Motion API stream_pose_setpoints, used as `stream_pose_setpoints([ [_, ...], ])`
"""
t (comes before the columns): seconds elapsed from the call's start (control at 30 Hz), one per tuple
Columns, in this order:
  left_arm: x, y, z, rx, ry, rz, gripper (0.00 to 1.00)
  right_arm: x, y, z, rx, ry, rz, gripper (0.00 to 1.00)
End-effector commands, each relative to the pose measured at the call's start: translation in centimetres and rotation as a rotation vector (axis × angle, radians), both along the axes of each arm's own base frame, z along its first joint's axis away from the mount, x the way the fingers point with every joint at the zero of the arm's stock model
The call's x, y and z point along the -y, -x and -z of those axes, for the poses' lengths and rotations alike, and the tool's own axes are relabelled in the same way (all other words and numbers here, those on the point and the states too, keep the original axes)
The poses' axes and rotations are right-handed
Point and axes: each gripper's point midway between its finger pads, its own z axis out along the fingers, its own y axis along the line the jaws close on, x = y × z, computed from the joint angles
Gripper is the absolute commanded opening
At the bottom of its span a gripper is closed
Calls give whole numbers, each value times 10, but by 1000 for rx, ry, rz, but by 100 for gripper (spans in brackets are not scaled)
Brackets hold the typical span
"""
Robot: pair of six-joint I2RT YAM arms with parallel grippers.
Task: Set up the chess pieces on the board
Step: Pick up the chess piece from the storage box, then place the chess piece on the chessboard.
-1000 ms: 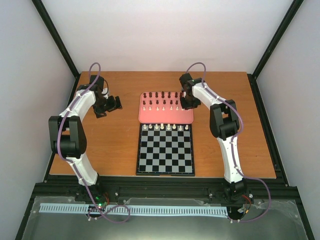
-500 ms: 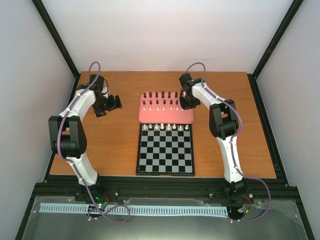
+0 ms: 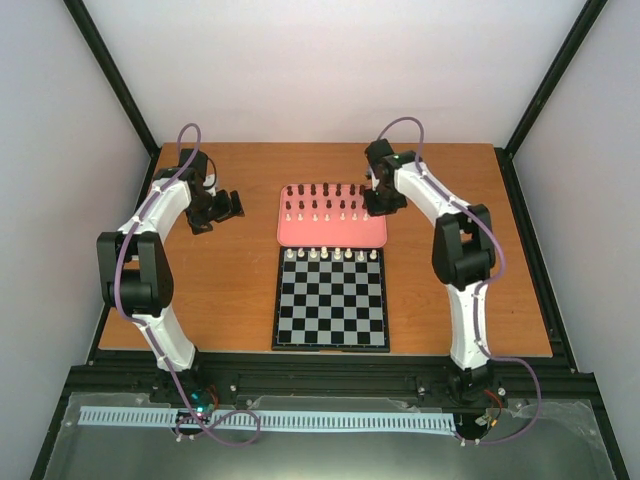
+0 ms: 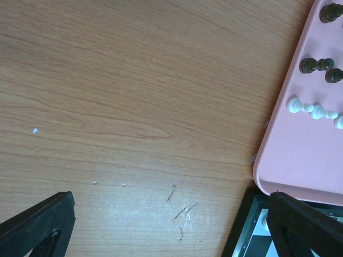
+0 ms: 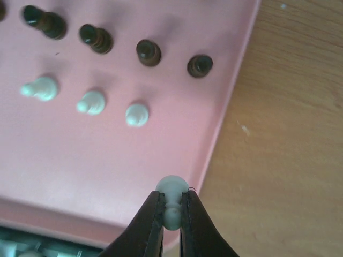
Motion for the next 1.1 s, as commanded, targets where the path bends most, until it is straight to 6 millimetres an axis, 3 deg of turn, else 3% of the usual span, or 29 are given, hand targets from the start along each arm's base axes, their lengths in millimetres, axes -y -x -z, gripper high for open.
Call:
stream_pose_setpoints([
  [0.0, 3, -8, -10, 30, 9, 10, 100, -3, 29, -44, 25, -48, 6, 3],
  [0.23, 3, -8, -12, 35, 9, 9, 100, -14, 101, -30, -53, -86, -2, 3],
  [0.43, 2, -7, -11, 31, 8, 8, 100, -37, 135, -17, -74, -128, -31, 3],
  [0.6, 2, -6, -11, 32, 6, 9, 100, -42, 144, -3, -95, -125, -39, 3],
  [1.07, 2, -5, -10, 31, 5, 8, 100, -24, 146, 20, -127, -68, 20, 3],
])
